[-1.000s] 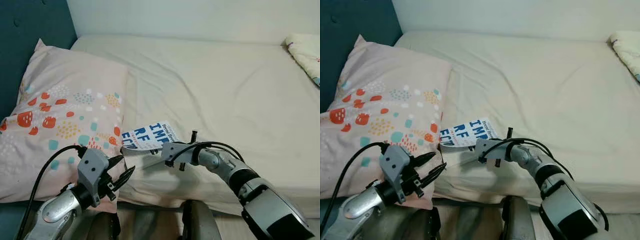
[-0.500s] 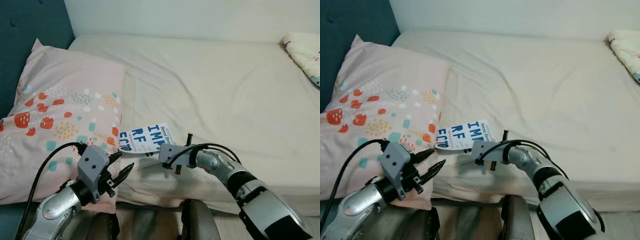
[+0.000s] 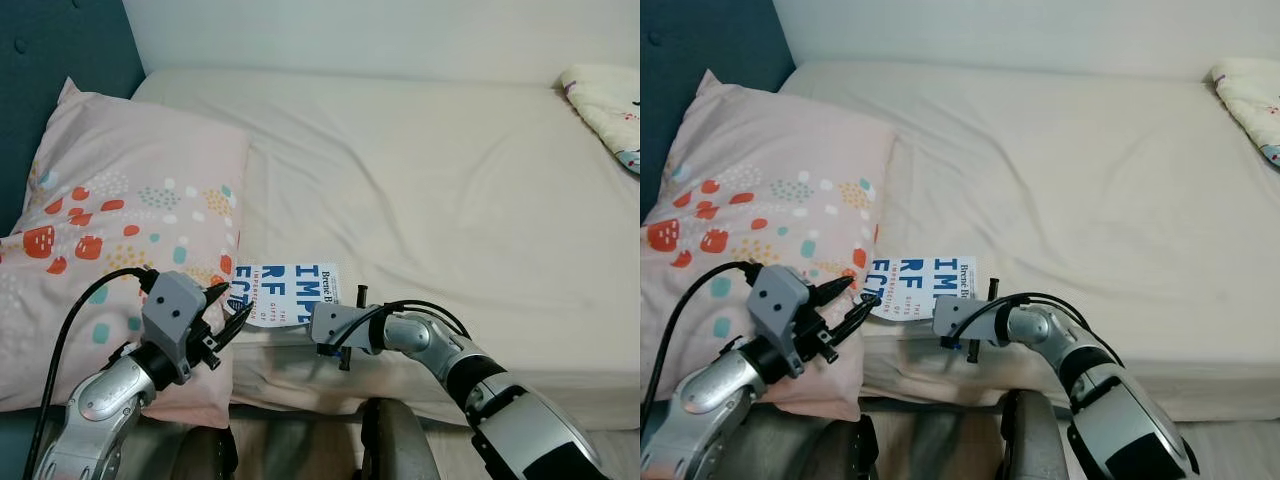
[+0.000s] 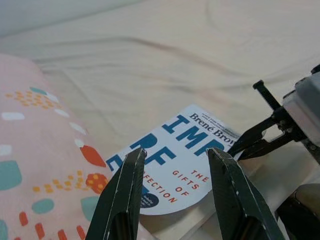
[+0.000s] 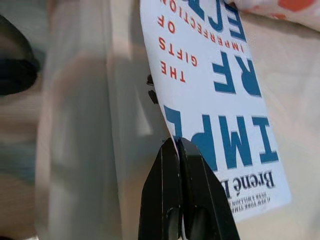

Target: Clean up the room

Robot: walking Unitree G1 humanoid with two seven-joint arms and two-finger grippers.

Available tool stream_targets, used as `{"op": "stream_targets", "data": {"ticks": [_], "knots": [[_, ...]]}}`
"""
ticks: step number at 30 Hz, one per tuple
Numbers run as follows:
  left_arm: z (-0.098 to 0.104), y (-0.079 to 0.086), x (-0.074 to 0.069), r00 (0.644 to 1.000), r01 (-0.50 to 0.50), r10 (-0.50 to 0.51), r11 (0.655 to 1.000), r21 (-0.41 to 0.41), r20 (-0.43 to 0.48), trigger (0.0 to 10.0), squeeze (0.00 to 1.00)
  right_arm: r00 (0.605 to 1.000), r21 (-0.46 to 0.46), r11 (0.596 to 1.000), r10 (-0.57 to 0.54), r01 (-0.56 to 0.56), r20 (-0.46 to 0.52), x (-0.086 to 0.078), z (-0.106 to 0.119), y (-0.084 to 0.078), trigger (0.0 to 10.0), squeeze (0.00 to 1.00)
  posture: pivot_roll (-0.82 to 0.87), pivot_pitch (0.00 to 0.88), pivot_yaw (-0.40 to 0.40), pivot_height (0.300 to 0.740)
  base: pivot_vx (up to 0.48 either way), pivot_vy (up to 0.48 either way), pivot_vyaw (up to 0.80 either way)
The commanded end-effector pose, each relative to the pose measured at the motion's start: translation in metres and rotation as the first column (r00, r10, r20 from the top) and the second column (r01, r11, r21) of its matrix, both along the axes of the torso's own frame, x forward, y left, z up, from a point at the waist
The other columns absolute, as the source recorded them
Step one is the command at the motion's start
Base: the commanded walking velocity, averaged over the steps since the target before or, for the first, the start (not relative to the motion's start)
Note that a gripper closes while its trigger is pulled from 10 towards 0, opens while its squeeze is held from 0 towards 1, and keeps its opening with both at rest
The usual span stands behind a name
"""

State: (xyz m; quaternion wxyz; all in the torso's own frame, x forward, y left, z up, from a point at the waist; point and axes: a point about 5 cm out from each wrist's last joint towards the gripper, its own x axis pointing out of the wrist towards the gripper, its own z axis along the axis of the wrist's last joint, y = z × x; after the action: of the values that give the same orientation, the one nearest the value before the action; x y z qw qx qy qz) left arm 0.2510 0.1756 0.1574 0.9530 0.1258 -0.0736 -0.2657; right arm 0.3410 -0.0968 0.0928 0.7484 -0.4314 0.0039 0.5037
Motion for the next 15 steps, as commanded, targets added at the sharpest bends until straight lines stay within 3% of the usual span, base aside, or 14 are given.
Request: {"op": "stream_targets", "data": {"ticks": [1, 7, 8, 9, 10, 11, 15], "knots": [[-0.006, -0.005, -0.002, 1.000, 0.018, -0.018, 1.000, -0.009, -0.017, 10.0, 0.00, 0.996, 0.014, 0.998, 0.060, -0.059, -0.062, -0.012, -0.012, 0.003, 0.0, 0.00, 0.13, 0.231, -0.073, 0.566, 0.000, 0.000, 0.00], [-0.007, -0.010, -0.002, 0.999, 0.034, -0.034, 0.999, -0.018, -0.019, 10.0, 0.00, 0.990, 0.012, 0.995, 0.098, -0.098, -0.102, -0.019, -0.018, 0.001, 0.0, 0.00, 0.12, 0.226, -0.069, 0.566, 0.000, 0.000, 0.00], [-0.007, -0.011, -0.001, 0.999, 0.036, -0.037, 0.999, -0.020, -0.019, 10.0, 0.00, 0.990, 0.003, 0.995, 0.099, -0.099, -0.101, -0.019, -0.018, 0.000, 1.2, 0.00, 0.12, 0.222, -0.068, 0.566, 0.000, 0.000, 0.00], [-0.007, -0.011, -0.001, 0.999, 0.036, -0.037, 0.999, -0.020, -0.019, 10.0, 0.00, 0.990, 0.003, 0.995, 0.099, -0.099, -0.101, -0.019, -0.018, 0.000, 1.2, 0.00, 0.12, 0.222, -0.068, 0.566, 0.000, 0.000, 0.00], [-0.008, -0.014, 0.001, 0.999, 0.039, -0.040, 0.999, -0.028, -0.016, 10.0, 0.00, 0.992, -0.005, 0.996, 0.091, -0.092, -0.091, -0.017, -0.016, -0.004, 10.0, 0.20, 0.12, 0.218, -0.067, 0.566, 0.000, 0.000, 0.00], [-0.008, -0.016, 0.002, 0.999, 0.041, -0.042, 0.999, -0.032, -0.014, 10.0, 0.00, 0.992, -0.012, 0.996, 0.084, -0.086, -0.089, -0.016, -0.015, -0.007, 10.0, 1.00, 0.11, 0.212, -0.066, 0.566, 0.000, 0.000, 0.00], [-0.008, -0.019, 0.003, 0.999, 0.046, -0.046, 0.998, -0.039, -0.013, 10.0, 0.00, 0.996, -0.028, 0.997, 0.063, -0.065, -0.069, -0.013, -0.014, -0.011, 10.0, 1.00, 0.11, 0.208, -0.065, 0.566, 0.000, 0.000, 0.00]]}}
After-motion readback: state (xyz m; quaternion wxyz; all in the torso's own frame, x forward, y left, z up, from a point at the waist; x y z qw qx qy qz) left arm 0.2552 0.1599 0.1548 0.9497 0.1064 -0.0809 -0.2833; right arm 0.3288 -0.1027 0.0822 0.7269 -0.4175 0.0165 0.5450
